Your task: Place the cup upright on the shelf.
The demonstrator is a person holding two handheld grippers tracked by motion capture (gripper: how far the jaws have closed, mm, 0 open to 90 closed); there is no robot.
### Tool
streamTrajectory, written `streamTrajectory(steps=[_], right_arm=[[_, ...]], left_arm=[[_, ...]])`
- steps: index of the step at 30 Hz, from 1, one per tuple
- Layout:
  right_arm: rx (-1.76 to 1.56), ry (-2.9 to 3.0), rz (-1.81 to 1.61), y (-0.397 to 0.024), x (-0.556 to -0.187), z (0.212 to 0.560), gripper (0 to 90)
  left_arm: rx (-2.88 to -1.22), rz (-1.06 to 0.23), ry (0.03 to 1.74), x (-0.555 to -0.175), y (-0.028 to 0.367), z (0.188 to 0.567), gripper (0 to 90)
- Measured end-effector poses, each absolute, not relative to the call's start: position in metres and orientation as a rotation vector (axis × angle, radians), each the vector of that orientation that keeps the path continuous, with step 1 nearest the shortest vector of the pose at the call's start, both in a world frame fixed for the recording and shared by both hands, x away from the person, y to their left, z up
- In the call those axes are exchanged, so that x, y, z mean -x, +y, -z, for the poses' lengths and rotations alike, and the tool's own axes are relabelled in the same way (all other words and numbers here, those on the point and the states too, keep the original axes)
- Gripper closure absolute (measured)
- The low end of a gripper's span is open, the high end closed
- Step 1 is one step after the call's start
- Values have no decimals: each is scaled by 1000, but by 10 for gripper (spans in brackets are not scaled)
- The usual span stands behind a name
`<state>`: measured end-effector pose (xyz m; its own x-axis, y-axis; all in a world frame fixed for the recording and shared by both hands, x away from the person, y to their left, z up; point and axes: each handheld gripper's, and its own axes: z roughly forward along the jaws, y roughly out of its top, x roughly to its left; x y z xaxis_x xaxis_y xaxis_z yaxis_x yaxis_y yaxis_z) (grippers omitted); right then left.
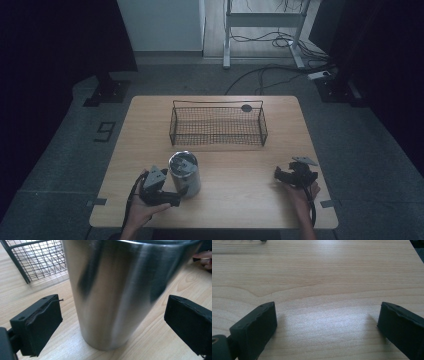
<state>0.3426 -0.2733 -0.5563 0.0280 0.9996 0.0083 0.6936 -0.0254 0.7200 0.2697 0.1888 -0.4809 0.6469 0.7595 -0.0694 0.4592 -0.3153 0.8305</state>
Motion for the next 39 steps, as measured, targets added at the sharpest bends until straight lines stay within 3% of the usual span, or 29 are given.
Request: streamTrajectory(steps=[19,32,39], right_arm=[[-1776,1720,-742,-274,-343,556,23],[-1776,1719,-745,-274,-343,556,25],[-1777,1715,-742,-274,-343,556,33]], left_arm=[[-1982,-385,962,-295,166,491,4],[-1990,-477,951,-290,162,489,39],[-1967,-462,977,-290,164,487,41]])
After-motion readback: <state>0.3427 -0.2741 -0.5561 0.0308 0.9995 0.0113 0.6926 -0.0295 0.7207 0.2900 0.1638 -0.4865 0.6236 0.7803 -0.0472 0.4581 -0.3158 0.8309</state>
